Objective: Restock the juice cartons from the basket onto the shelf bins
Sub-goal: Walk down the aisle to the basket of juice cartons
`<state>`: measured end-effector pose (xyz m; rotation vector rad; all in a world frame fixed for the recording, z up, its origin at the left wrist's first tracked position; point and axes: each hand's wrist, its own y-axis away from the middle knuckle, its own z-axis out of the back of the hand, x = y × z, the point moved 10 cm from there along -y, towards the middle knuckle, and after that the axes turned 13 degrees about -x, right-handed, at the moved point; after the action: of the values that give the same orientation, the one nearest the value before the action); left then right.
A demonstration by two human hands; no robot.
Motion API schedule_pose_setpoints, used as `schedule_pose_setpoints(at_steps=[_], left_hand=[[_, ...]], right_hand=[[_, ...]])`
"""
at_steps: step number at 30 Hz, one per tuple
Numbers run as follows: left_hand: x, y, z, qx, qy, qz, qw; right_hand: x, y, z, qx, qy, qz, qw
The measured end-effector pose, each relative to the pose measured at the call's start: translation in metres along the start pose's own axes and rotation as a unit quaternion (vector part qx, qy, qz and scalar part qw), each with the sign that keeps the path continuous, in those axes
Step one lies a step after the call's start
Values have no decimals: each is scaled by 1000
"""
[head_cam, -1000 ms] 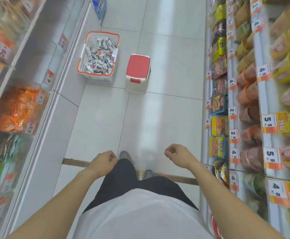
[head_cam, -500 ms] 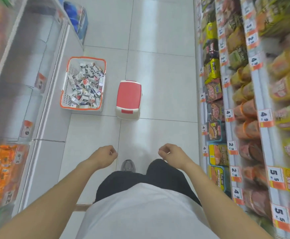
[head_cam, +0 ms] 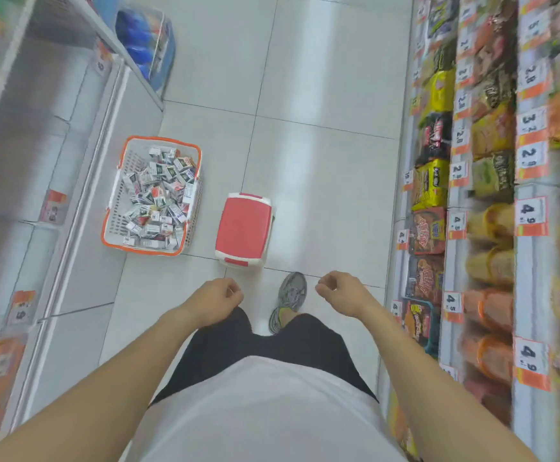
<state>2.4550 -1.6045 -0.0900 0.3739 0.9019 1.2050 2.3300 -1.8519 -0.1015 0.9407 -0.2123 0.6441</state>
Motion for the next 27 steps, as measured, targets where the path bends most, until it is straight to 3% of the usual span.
schedule_pose_setpoints(at_steps=[8,19,23,27], left_hand=[[4,-41,72,-80,106,65,989],[128,-78,176,-136,213,148,956],[159,-95,209,-151,270,175,935],[185,-122,231,-178,370,221,885]], right_hand=[[123,-100,43,37,36,63,997],[352,-143,-31,126,141,160,969],[429,-167,-60,125,141,187,964],[482,-194,-94,172,165,196,951]])
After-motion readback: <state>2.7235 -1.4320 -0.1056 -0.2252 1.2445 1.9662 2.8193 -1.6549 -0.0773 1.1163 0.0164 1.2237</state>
